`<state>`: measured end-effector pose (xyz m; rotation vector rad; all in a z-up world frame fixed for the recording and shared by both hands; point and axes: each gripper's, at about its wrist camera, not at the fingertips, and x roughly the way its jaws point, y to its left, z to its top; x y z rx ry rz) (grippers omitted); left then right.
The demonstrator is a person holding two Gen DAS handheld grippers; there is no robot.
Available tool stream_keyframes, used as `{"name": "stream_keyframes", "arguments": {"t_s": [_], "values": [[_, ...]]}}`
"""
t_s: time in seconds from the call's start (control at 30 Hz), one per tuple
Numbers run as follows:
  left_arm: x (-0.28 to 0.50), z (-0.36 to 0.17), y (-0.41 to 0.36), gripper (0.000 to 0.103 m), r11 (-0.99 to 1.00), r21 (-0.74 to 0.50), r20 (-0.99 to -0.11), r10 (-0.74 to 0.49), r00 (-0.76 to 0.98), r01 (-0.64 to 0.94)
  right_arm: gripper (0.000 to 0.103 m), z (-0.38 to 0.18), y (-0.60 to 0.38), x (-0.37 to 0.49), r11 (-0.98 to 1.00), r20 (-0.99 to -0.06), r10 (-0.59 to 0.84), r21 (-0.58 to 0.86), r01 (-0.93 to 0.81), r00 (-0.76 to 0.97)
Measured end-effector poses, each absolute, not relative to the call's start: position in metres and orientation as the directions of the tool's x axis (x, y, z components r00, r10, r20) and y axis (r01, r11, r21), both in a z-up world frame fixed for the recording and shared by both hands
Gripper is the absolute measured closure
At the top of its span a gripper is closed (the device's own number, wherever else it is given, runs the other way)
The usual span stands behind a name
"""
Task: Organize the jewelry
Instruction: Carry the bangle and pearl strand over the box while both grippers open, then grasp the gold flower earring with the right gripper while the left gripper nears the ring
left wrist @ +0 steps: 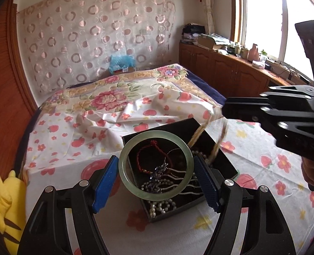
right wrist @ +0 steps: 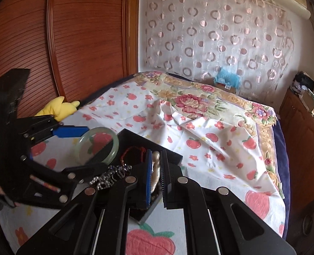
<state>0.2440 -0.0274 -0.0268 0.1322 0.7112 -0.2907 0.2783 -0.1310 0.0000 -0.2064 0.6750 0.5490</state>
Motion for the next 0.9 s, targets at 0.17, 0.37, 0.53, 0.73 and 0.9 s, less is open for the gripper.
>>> {"name": "stream_keyframes", "arguments": {"t_s": [0.17, 0.37, 0.53, 0.73, 0.9], "values": [[0.253, -0.033, -0.034, 0.034, 0.952, 0.018, -0.672, -0.215, 0.709, 0.306, 0.077, -0.001, -0.141, 0.271, 0.845, -0.639, 0.411, -0.001, -0.535, 0.650], [0.250, -0.034, -0.036, 0.022, 0.952, 0.019, -0.671, -0.214, 0.710, 0.305, 0.077, -0.006, -0.155, 0.254, 0.854, -0.637, 0.404, 0.006, -0.520, 0.656], [0.246, -0.028, -0.041, 0.019, 0.951, 0.041, -0.659, -0.203, 0.724, 0.305, 0.077, -0.011, -0.164, 0.238, 0.864, -0.646, 0.382, -0.004, -0.503, 0.661], [0.217, -0.019, -0.040, 0.019, 0.952, 0.035, -0.639, -0.212, 0.739, 0.303, 0.074, -0.026, -0.181, 0.208, 0.866, -0.672, 0.371, 0.001, -0.500, 0.641], [0.192, -0.024, -0.037, 0.019, 0.955, 0.009, -0.639, -0.223, 0.736, 0.297, 0.069, -0.051, -0.189, 0.186, 0.865, -0.718, 0.346, -0.005, -0.501, 0.604]]}}
